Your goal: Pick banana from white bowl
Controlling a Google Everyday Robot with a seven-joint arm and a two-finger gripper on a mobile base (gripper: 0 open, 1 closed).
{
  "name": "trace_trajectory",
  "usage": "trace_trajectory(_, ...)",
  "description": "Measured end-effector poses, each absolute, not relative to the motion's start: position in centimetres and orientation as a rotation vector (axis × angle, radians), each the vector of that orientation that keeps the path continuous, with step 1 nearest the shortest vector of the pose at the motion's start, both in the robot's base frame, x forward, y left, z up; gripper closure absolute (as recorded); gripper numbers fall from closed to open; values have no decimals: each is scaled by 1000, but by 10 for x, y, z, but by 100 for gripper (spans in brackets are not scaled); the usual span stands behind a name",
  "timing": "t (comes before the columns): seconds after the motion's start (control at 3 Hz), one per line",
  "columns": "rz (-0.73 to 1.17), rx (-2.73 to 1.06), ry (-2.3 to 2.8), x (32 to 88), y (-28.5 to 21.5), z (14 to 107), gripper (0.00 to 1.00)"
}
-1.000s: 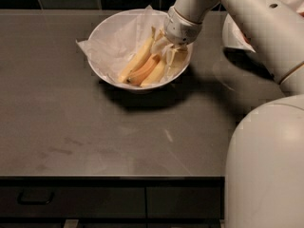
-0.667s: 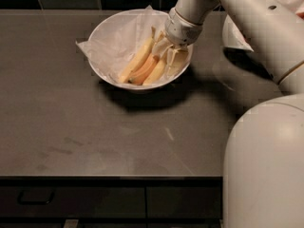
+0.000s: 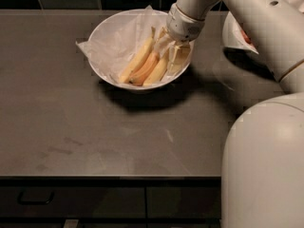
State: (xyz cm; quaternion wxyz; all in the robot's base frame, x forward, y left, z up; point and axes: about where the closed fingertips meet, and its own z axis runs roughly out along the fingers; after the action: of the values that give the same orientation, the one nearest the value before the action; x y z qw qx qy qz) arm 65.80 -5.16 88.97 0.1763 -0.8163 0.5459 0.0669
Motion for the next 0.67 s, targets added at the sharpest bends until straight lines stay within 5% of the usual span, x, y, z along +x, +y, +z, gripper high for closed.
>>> trace_trajectory(0.67, 74, -2278, 1528, 670, -52, 927, 35)
